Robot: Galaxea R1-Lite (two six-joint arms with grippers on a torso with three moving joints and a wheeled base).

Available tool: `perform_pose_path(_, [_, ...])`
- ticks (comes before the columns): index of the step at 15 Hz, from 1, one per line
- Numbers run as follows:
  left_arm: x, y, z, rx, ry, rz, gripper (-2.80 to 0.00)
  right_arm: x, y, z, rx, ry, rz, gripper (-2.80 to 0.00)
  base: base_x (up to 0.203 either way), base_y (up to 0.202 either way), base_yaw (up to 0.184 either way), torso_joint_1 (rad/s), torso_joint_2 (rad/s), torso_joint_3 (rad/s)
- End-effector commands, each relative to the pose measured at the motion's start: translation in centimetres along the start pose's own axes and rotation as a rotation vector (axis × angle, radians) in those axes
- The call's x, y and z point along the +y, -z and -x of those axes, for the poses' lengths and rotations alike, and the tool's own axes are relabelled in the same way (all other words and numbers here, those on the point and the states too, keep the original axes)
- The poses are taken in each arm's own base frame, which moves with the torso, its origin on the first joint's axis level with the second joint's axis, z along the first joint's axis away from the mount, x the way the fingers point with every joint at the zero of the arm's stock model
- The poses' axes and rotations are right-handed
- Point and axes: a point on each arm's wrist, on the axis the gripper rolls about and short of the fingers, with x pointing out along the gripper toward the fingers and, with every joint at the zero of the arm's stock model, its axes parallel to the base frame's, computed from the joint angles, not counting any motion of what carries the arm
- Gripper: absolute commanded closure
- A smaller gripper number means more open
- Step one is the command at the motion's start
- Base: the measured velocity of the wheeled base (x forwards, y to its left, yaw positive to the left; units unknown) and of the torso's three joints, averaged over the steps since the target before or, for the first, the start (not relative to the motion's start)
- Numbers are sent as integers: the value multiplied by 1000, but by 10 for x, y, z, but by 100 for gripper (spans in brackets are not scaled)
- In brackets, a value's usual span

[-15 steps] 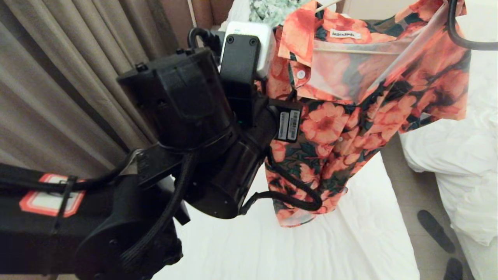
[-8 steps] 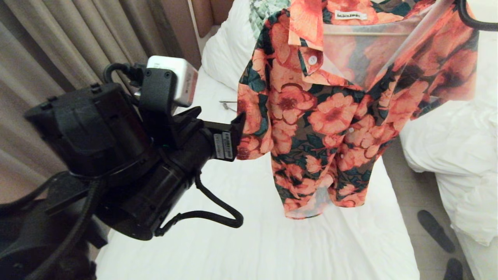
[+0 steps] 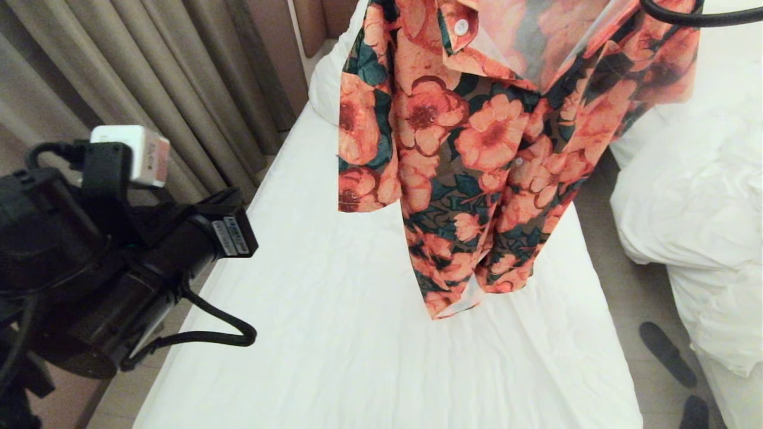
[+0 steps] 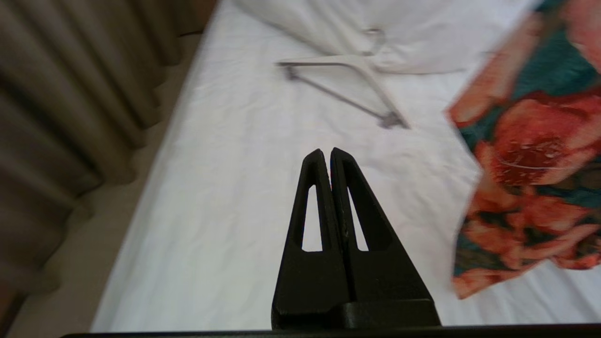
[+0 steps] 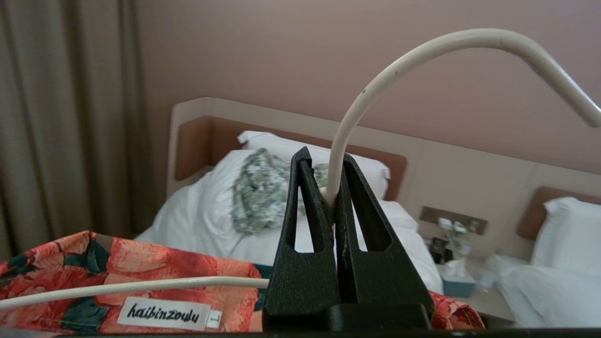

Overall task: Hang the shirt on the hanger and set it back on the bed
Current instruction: Take the clothes hanger out of the clothes

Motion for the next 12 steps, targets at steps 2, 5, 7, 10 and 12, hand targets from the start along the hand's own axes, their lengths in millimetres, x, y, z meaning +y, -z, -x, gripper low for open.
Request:
perform_pose_path(2, [53,9,11,-6,-134,29,0,6,6,-2,-18,-60,-27,0,0,0,0,0,0,0])
perform_pose_path(5, [90,21,33,-4,-203,114,0,6,4,-3,-57,-91,-44,0,0,0,0,0,0,0])
perform_pose_path(7, [102,28,48,-9,-239,164,0,6,5,-4,-73,-80,-39,0,0,0,0,0,0,0])
perform_pose_path(10, [107,21,59,-57,-266,170,0,7,6,-5,-78,-48,32,0,0,0,0,0,0,0])
perform_pose_path(12, [107,19,65,-67,-266,170,0,7,4,-5,-93,-32,63,0,0,0,0,0,0,0])
